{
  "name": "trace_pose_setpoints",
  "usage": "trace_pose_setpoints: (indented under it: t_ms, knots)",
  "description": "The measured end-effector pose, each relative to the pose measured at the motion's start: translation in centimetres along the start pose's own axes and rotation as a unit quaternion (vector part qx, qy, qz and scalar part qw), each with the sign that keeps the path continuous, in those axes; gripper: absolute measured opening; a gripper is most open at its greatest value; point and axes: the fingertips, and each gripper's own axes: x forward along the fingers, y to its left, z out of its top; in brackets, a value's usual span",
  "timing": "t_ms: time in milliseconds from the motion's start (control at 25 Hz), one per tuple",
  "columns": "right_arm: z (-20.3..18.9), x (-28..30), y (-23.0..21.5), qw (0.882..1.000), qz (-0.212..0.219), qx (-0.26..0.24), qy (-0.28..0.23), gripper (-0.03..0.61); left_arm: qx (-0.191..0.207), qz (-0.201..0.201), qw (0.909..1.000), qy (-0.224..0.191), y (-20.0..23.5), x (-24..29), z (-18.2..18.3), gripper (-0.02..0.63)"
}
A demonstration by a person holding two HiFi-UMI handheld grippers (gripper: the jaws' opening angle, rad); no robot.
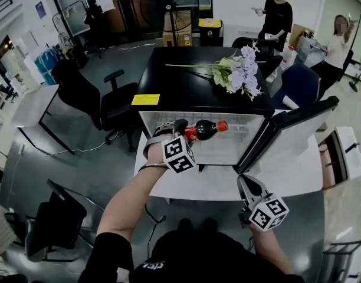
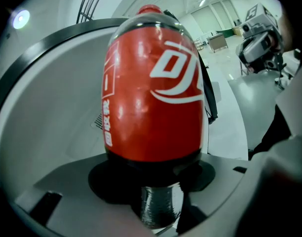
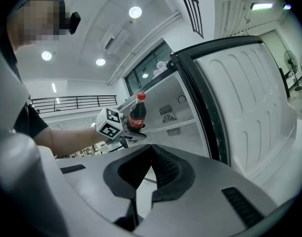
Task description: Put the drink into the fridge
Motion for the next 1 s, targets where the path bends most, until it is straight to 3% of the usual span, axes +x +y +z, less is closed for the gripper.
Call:
trace_pose_setpoints:
  t_ms: [200,520,720,1000]
  knots:
    - [0.0,-0.2,-0.4,1.0,-0.002,0.003,-0.002,0.014,0.053,-0.005,0.9982,0.028,-0.2,0.8,-0.1,0.261]
    - [0.1,-0.3,-0.7,1.0,-0.006,0.01,-0.005,0.014,0.082,-0.046,0.9942,0.053,-1.2,1.4,0.0,0.264]
    - [-0.1,-0.4,-0.9,1.0,-0.005,0.013,-0.004,0.014,0.117,-0.037,0.9902,0.066,-0.6,1.7,0.1,0.272]
    - [-0.3,0.1,-1.4,1.0,-0.004,0.017,0.0,0.014,0.15,-0.011,0.9871,0.053,0.0,1.7,0.5,0.279]
